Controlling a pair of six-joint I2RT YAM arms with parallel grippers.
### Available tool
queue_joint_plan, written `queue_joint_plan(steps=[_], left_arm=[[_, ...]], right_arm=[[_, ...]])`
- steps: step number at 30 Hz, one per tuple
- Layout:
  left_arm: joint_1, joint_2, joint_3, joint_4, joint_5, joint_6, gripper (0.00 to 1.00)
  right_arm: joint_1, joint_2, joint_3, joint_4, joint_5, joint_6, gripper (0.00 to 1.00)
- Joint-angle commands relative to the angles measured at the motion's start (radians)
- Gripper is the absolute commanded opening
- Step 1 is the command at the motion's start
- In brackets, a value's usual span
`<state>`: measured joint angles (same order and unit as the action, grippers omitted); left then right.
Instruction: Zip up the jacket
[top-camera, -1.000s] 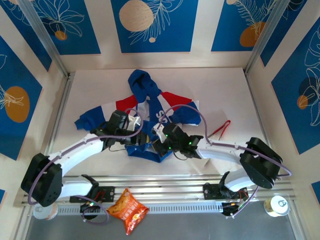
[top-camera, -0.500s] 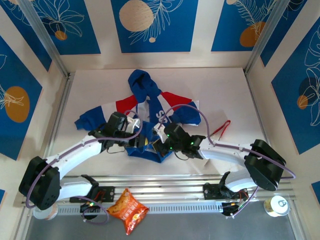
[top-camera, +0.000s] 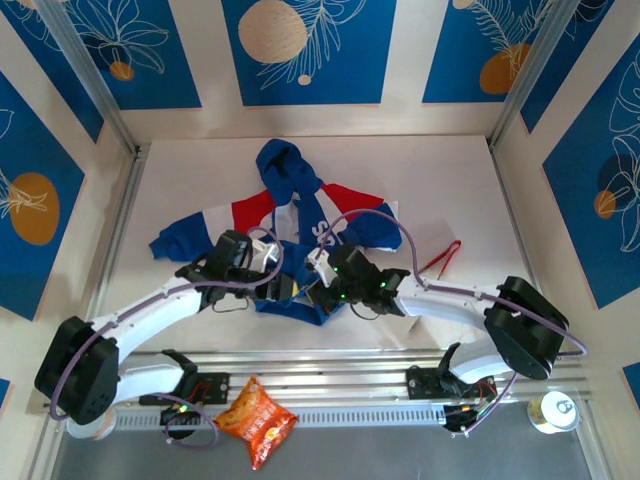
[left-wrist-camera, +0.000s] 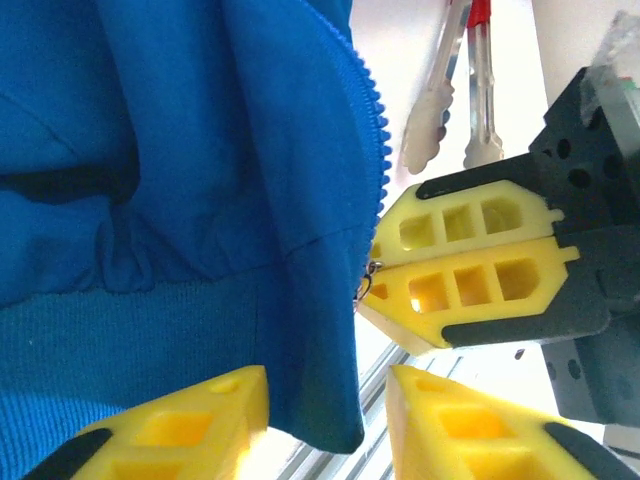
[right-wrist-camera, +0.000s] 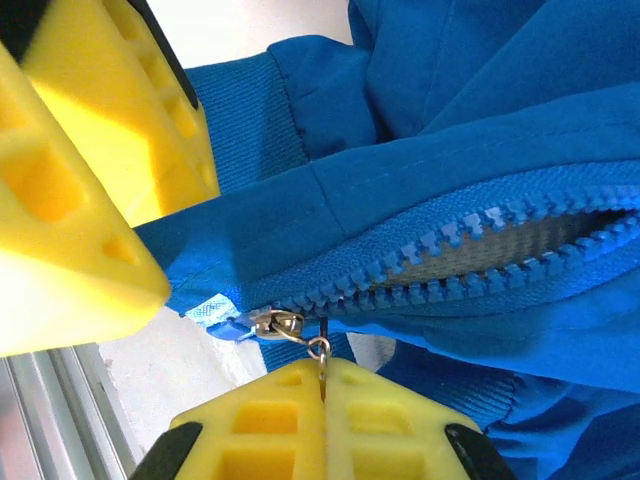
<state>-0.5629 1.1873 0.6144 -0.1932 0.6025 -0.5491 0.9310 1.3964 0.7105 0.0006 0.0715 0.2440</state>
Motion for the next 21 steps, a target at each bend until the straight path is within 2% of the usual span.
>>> queue_joint_plan(steps=[1,9,10,13,15,17,21], left_arm=[[0.009,0.001,-0.028,0.076,0.028,-0.011,0.42],[0.006,0.057,-0.053,0.213,0.067,-0.056,0.43],[0.005,0.062,-0.054,0.220,0.070,-0.061,0.39],[0.005,0.060,-0.056,0.210,0.063,-0.063,0.17],[0.005,0.033,-0.057,0.182,0.051,-0.053,0.07],[0.005,-0.006,-0.053,0.139,0.039,-0.032,0.00],[0.005,-0.081,-0.029,-0.001,0.010,0.012,0.00]], right_arm=[[0.000,0.005,0.034,-0.019,-0.023,-0.019,0.00],[0.002,0.007,0.046,-0.031,-0.022,-0.012,0.00],[0.002,0.007,0.051,-0.037,-0.019,-0.012,0.00],[0.000,-0.001,0.067,-0.067,0.009,-0.013,0.00],[-0.006,-0.007,0.079,-0.095,0.029,-0.010,0.00],[-0.011,-0.011,0.091,-0.113,0.038,-0.012,0.00],[-0.021,-0.011,0.114,-0.137,0.048,-0.014,0.00]])
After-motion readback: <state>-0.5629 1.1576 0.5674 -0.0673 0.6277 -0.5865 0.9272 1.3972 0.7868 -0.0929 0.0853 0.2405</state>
